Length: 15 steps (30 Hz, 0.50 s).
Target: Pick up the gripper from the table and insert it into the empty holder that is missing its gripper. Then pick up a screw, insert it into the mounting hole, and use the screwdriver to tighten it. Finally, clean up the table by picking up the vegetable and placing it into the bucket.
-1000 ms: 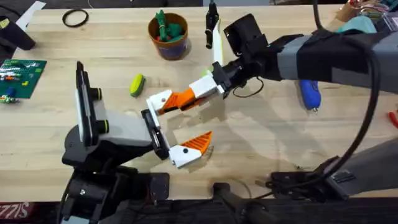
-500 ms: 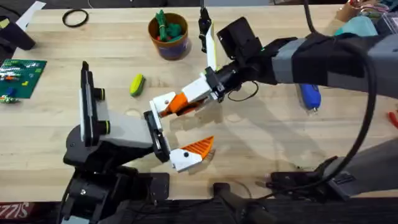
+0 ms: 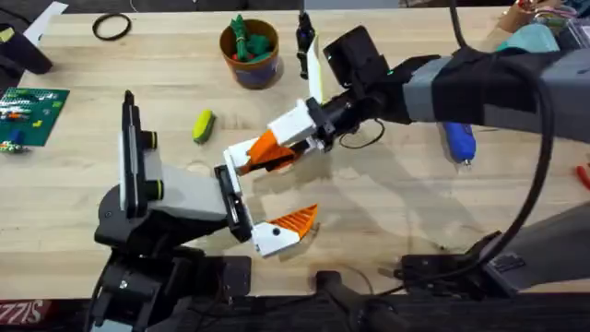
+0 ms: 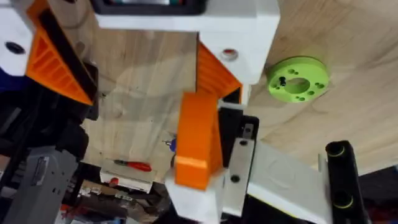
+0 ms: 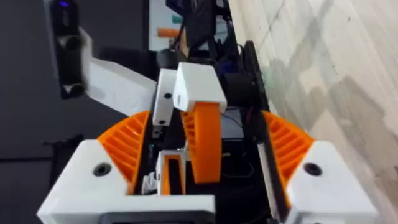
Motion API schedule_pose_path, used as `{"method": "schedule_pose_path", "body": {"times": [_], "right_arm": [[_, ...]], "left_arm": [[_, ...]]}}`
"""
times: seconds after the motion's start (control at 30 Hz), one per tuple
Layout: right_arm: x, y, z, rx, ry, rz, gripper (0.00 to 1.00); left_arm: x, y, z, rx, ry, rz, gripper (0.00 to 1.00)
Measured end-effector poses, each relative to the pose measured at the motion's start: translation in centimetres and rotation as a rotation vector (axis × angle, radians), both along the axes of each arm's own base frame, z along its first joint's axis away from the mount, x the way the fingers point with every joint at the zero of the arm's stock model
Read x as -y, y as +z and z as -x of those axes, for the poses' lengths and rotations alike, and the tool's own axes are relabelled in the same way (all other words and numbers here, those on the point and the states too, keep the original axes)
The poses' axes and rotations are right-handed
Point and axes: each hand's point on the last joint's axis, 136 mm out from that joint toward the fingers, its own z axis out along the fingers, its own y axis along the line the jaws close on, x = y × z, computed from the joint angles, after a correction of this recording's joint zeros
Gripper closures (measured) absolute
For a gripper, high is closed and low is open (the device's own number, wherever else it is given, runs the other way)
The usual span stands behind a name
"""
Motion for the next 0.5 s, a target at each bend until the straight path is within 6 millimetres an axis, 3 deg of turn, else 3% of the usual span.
{"method": "schedule_pose_path", "body": {"times": [0.13, 0.5], "right_arm": [[0.9, 0.5, -1.1, -0.015, -0.025, -0.023, 0.013], [3.5, 0.8, -4.3, -0.021, -0.124, -0.04, 0.006]], "left_arm": [[0.0, 0.0, 0.1, 0.0, -0.005, 0.0, 0.011], [0.1, 0.0, 0.2, -0.001, -0.01, 0.001, 0.011]]}}
